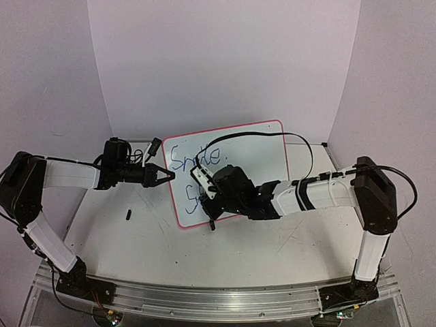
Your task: Write a sentence on the whiteboard
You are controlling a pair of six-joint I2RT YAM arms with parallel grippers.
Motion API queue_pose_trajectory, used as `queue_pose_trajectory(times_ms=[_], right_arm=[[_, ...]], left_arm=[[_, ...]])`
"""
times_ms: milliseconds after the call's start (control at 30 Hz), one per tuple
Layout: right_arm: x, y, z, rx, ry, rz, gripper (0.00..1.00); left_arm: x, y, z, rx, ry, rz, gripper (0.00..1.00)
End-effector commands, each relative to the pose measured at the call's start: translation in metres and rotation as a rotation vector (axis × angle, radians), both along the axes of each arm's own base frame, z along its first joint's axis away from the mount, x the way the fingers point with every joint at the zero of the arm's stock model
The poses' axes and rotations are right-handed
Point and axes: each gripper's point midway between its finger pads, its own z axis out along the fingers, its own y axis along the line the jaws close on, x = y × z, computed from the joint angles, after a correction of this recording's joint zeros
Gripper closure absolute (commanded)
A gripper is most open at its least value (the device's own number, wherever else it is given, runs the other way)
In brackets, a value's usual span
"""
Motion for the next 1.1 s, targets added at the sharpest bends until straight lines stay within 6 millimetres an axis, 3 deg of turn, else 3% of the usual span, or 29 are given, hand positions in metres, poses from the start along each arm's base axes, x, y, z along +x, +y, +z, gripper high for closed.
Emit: queue_pose_trajectory(times_ms=[0, 100, 533, 767, 1067], right_arm=[[-0.002, 0.003, 0.011, 0.064, 0.009, -0.030, 1.00], [0.000, 0.003, 0.008, 0.062, 0.008, -0.035, 1.00], [0.022, 0.012, 0.047, 0.073, -0.115, -0.059, 1.00], [0.030, 0.014, 0.058, 0.077, -0.148, -0.074, 1.00], [0.028, 0.011, 0.052, 0.076, -0.129, -0.066, 1.00]], left_arm=[[0.014, 0.014, -0.050, 0.194, 0.005, 0.116, 1.00], [0.013, 0.015, -0.050, 0.195, 0.004, 0.117, 1.00], [0.013, 0.014, -0.048, 0.195, -0.001, 0.116, 1.00], [0.013, 0.014, -0.047, 0.193, -0.004, 0.115, 1.00], [0.013, 0.014, -0.048, 0.193, -0.001, 0.114, 1.00]])
